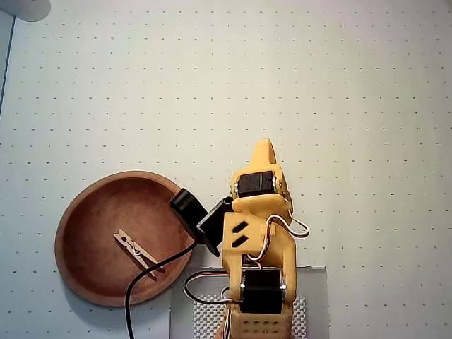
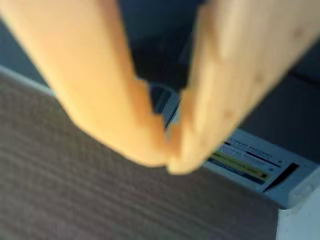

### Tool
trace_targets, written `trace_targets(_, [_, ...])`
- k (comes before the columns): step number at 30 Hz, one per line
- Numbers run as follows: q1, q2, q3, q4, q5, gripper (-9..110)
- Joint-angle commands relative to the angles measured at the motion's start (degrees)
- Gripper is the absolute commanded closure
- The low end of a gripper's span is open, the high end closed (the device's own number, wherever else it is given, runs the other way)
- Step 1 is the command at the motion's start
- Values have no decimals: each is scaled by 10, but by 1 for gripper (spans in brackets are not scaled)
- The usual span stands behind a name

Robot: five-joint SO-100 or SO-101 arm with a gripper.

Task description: Grasp a clothespin and put it in the bowl.

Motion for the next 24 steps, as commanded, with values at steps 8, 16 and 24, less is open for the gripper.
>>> trace_targets(8, [12,150,287,-243,106,104])
trace_targets(16, [18,230,474,-294,106,104])
trace_targets(24, [11,338,613,-294,106,104])
